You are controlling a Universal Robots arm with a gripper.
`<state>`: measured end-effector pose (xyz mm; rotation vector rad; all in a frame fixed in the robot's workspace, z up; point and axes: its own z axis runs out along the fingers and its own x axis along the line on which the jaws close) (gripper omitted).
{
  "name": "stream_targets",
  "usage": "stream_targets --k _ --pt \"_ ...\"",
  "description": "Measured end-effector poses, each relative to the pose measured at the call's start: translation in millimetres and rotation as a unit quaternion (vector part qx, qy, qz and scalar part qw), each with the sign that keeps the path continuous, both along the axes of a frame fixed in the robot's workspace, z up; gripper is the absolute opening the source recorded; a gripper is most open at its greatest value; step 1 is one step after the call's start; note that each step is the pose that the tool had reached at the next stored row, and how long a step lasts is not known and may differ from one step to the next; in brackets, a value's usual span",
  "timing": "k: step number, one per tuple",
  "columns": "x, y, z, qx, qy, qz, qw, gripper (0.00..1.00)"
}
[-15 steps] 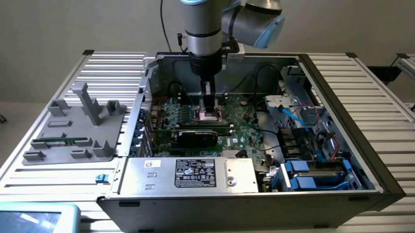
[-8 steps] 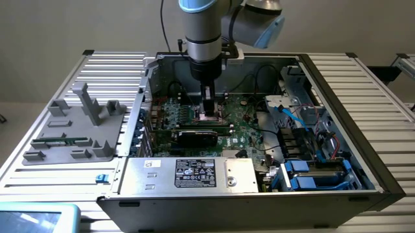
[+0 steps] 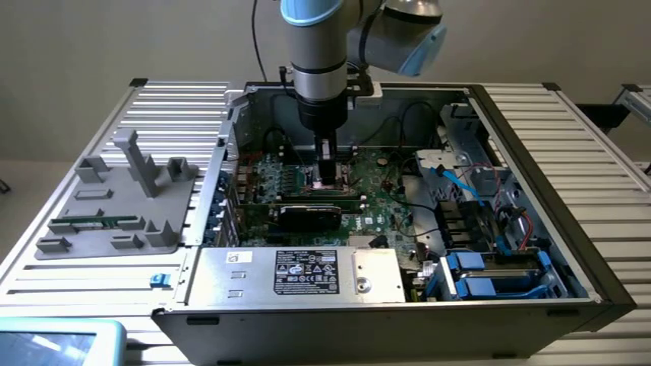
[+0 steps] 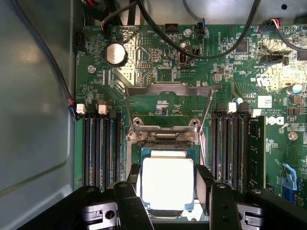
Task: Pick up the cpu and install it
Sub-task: 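Place the cpu into insertion slot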
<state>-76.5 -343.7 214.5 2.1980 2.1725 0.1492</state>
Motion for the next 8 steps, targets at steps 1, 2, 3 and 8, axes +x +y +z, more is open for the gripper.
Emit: stream_targets --k 1,2,3,8 --pt "0.0 0.0 -1.4 0.0001 -0.0001 0.000 1.0000 0.54" --pt "0.0 0.0 -3.2 0.0001 0.0000 0.000 1.0000 0.54" --pt "0.0 0.0 -5.0 0.0000 0.0000 0.000 1.0000 0.54" --pt "-0.3 0.0 -9.4 0.0000 0.0000 0.001 1.0000 0.54"
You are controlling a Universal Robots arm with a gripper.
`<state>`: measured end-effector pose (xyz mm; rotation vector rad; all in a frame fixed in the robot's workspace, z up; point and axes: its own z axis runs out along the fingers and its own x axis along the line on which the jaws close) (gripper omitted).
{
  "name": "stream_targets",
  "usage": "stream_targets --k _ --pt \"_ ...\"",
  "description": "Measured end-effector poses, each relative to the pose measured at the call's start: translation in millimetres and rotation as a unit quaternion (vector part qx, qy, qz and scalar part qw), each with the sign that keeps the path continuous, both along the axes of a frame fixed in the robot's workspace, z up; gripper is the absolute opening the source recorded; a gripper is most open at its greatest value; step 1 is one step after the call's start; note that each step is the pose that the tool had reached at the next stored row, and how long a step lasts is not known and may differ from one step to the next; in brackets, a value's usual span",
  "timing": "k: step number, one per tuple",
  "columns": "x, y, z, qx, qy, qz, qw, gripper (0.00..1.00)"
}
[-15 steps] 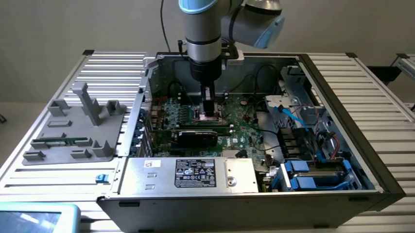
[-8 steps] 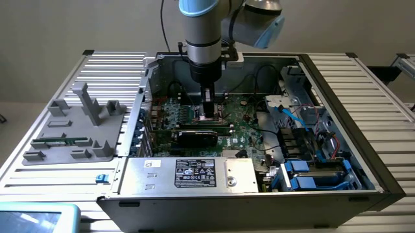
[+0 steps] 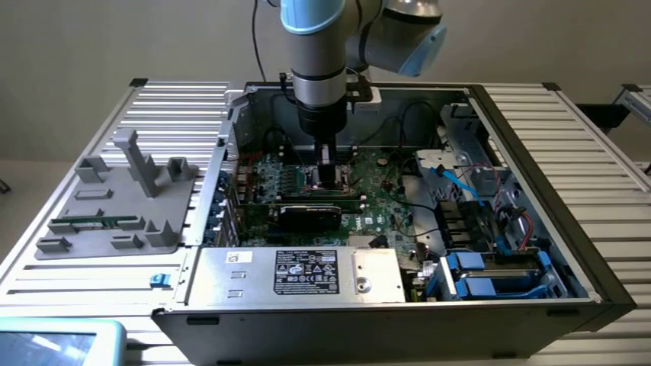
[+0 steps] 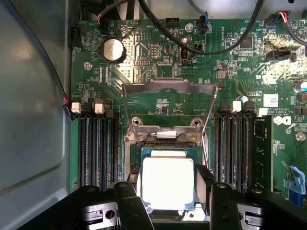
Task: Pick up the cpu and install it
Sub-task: 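Place the cpu into insertion slot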
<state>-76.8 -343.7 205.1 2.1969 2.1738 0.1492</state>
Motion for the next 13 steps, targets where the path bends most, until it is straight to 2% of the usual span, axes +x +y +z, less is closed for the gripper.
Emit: stream_targets --k 13 --pt "0.0 -0.1 -5.6 0.0000 0.0000 0.000 1.0000 0.54"
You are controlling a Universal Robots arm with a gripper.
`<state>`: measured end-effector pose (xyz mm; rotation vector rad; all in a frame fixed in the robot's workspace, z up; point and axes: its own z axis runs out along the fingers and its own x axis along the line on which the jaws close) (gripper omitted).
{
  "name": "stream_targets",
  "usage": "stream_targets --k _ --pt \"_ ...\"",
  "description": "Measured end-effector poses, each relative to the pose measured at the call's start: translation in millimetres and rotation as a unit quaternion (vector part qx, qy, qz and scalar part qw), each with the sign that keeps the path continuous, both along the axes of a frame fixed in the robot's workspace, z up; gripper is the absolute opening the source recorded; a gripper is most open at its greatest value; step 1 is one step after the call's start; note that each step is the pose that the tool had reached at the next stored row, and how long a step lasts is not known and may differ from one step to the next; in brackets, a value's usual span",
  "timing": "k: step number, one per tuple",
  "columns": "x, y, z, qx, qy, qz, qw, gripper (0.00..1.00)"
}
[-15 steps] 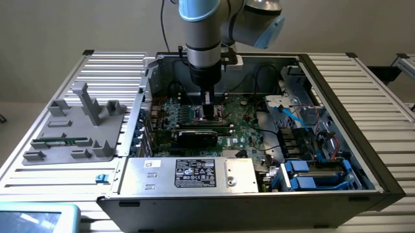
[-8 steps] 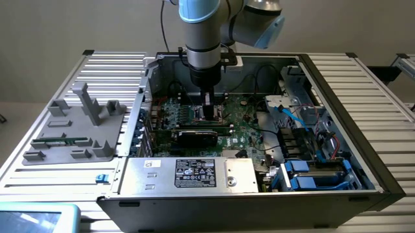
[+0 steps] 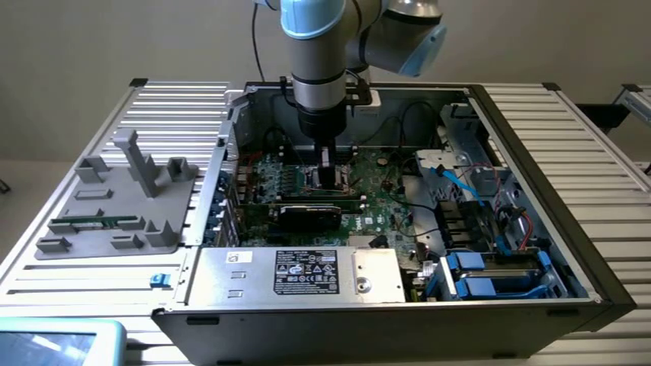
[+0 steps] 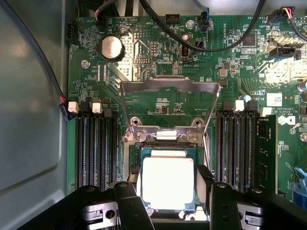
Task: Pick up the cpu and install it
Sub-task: 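Place the cpu into insertion slot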
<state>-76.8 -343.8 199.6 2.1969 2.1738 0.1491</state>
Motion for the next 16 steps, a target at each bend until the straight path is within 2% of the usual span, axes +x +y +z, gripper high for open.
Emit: stream_targets --k 16 --pt "0.1 1.2 -0.8 0.0000 0.0000 -0.001 1.0000 0.54"
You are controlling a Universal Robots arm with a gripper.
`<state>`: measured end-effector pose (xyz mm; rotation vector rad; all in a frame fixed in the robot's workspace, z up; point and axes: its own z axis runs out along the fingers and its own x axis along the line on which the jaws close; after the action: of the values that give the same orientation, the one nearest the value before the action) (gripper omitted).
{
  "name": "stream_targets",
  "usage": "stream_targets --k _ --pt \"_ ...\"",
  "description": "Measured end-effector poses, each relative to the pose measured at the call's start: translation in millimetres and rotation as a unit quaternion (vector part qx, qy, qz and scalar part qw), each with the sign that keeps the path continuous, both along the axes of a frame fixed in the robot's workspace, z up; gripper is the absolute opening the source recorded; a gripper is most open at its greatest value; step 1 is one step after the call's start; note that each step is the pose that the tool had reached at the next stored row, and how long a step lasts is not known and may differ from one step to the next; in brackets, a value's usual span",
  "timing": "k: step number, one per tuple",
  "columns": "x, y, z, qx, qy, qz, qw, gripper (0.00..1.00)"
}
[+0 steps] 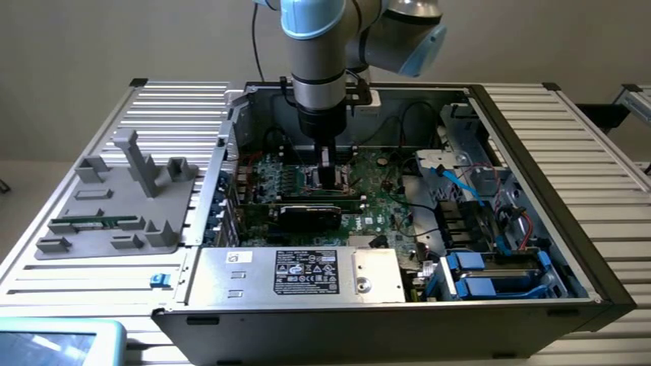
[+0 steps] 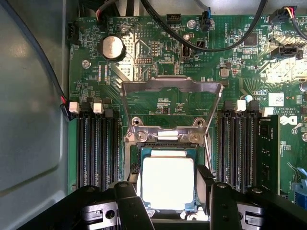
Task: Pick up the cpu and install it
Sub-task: 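Place the cpu into insertion slot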
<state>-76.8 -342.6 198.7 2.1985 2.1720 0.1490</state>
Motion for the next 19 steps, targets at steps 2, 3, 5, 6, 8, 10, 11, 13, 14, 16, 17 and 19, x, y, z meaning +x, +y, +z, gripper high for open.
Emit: stream_targets --k 2,3,5,6,8,10,11,13,14,16,17,19 --pt "0.0 0.0 -0.1 -0.0001 0.0001 0.000 1.0000 0.54" --pt "0.0 0.0 -0.2 0.0000 0.0000 0.000 1.0000 0.54" --pt "0.8 0.0 -0.3 0.0002 -0.0001 0.000 1.0000 0.54" --pt "1.4 0.0 -0.4 0.0002 -0.0001 0.000 1.0000 0.54" --pt "1.7 -0.1 -0.3 0.0001 0.0000 0.000 1.0000 0.54" --pt "1.7 -0.1 -0.3 0.0000 0.0000 0.000 1.0000 0.54" --pt "1.7 -0.1 -0.5 0.0000 0.0000 0.000 1.0000 0.54" --pt "1.7 -0.1 -0.7 0.0000 0.0000 0.000 1.0000 0.54" --pt "1.6 -0.1 -0.7 0.0000 0.0000 -0.001 1.0000 0.54" --pt "1.5 -0.1 -0.8 0.0000 0.0000 -0.001 1.0000 0.54" --pt "1.5 -0.1 -0.8 0.0001 0.0000 -0.001 1.0000 0.54" --pt "1.5 0.0 -0.5 0.0001 -0.0001 -0.001 1.0000 0.54"
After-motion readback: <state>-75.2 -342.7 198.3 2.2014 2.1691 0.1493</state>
